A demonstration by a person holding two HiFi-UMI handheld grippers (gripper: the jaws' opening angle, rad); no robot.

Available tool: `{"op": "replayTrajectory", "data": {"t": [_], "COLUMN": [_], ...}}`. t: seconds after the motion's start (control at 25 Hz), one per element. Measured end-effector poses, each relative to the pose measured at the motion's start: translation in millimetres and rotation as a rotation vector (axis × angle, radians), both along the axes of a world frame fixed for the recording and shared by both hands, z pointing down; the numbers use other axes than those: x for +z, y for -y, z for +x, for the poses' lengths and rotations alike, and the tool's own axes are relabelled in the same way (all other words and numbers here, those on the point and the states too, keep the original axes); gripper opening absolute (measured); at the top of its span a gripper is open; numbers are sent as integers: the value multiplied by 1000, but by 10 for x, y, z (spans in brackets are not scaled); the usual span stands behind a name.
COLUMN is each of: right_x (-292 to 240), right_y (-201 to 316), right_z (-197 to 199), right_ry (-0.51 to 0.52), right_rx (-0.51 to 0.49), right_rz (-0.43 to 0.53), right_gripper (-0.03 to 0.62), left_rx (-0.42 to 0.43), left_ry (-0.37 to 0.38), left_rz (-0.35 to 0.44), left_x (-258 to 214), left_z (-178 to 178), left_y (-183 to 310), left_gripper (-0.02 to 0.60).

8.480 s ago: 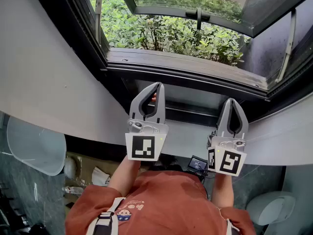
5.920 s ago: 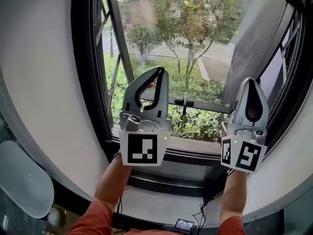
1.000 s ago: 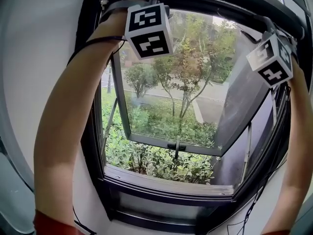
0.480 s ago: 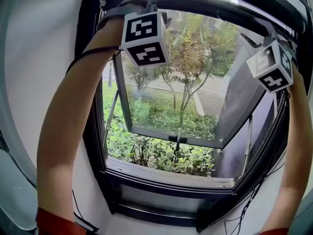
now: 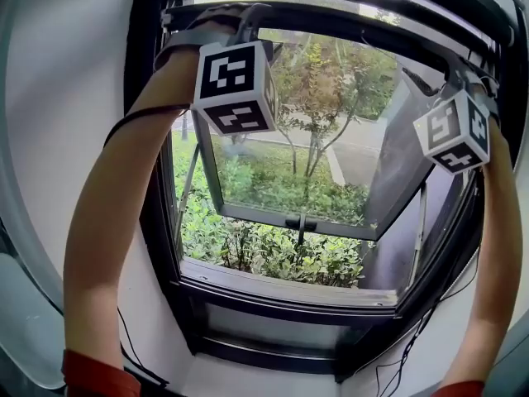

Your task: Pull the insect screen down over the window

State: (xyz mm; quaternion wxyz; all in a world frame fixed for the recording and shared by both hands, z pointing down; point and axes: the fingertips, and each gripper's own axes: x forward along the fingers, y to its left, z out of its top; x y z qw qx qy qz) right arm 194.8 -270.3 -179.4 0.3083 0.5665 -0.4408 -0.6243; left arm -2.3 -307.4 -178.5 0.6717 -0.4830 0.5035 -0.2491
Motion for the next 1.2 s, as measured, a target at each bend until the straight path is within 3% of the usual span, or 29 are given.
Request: {"op": "replayTrajectory", "data": {"t": [1.2], "right_x": [967], "right_y": [-61], "right_z": [-29], "right_ry": [-91], "right_rx": [62], "right_rz": [-108], "right_gripper": [184], "left_rx": [25], "left_ry": [35], "left_rz": [-80], "left_x": [922], "left_z": [-37], "left_y": [-63], "left_gripper": [179]}}
